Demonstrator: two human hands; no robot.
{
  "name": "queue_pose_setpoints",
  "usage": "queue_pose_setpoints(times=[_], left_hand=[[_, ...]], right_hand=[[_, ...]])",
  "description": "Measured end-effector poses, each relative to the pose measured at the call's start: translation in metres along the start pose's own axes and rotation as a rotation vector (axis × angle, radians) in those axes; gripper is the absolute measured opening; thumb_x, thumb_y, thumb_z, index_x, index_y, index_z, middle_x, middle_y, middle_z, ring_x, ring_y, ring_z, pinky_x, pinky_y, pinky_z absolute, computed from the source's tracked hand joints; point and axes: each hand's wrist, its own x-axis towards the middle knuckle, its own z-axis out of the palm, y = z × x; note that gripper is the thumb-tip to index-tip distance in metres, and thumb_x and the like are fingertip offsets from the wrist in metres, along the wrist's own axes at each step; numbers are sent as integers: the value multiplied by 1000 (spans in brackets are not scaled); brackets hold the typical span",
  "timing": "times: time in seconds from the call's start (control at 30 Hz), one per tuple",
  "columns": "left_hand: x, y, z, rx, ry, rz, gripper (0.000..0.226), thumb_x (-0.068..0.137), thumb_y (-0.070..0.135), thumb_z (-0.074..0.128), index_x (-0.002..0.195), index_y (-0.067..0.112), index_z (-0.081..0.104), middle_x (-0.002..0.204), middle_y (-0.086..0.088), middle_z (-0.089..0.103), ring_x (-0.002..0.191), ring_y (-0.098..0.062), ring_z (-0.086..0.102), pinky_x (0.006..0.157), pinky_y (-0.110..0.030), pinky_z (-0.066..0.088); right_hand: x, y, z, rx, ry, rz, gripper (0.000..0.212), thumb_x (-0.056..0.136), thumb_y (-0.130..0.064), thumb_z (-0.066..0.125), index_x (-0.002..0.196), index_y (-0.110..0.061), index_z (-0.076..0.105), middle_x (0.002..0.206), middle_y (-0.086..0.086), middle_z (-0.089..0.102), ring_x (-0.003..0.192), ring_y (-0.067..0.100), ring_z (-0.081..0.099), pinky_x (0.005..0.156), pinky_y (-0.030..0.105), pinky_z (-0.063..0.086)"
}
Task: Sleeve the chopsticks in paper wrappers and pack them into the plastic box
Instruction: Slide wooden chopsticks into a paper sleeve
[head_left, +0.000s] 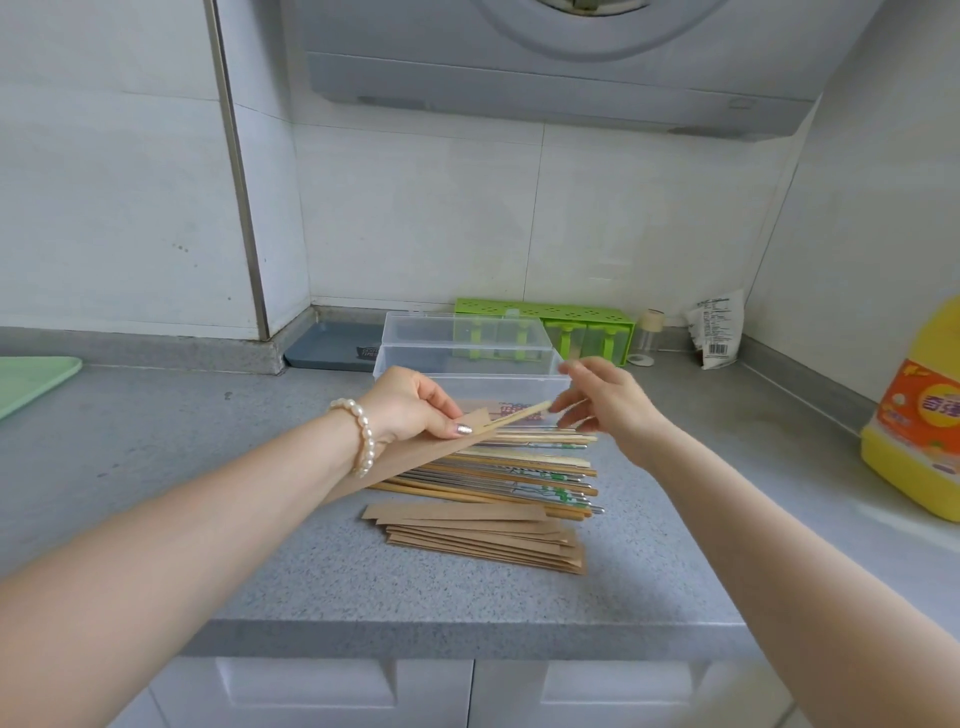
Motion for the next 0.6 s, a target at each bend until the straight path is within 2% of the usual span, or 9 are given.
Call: queue_pose_setpoints(times=[0.07, 0.13, 0.17, 0.23, 0.3, 0.37, 0.6], left_hand=[[5, -5, -6, 7, 25, -16, 17, 64, 6, 82, 66, 15, 68, 72, 2, 66, 77, -11, 60, 75, -21, 48], [10, -10, -11, 14, 44, -36, 17, 64, 5, 82, 65, 15, 69, 73, 1, 66, 79, -13, 60, 80, -25, 49], [11, -13, -13, 20, 46, -46, 16, 64, 5, 82, 65, 14, 69, 73, 1, 66, 78, -12, 60, 77, -23, 48], [14, -18, -14, 27, 47, -61, 16, 65, 4, 80, 66, 14, 68, 73, 2, 65, 75, -10, 57, 69, -20, 45], [18, -21, -14, 24, 49, -76, 15, 66, 4, 80, 67, 14, 68, 73, 2, 64, 74, -9, 56, 65, -19, 43], [21, -24, -12, 31, 42, -89, 15, 67, 4, 79, 69, 14, 68, 74, 2, 65, 74, -8, 56, 64, -19, 42], [30, -32, -9, 44, 28, -105, 14, 67, 5, 79, 71, 14, 69, 76, 2, 66, 76, -9, 57, 64, -19, 42]], right_hand=[[13, 12, -13, -163, 147, -21, 9, 94, -16, 53, 95, -9, 59, 72, 5, 63, 58, 14, 55, 52, 19, 44], [23, 28, -19, -331, 129, 15, 10, 88, -10, 61, 78, -12, 61, 69, 2, 62, 60, 13, 54, 57, 20, 47], [27, 36, -18, -398, 102, 43, 10, 86, -10, 65, 76, -12, 63, 69, 1, 62, 62, 13, 54, 63, 24, 48], [33, 49, -14, -521, 64, 69, 3, 83, -12, 69, 83, -9, 69, 73, 1, 63, 69, 15, 57, 71, 28, 47], [39, 59, -9, -606, 51, 72, 6, 81, -14, 71, 85, -10, 72, 79, 2, 65, 74, 17, 59, 69, 25, 46], [43, 64, -4, -671, 26, 80, 5, 81, -16, 71, 84, -12, 72, 81, 1, 65, 74, 17, 58, 65, 24, 44], [55, 71, 6, -747, -63, 45, 13, 81, -23, 72, 89, -14, 74, 78, -3, 63, 73, 11, 54, 67, 22, 41]])
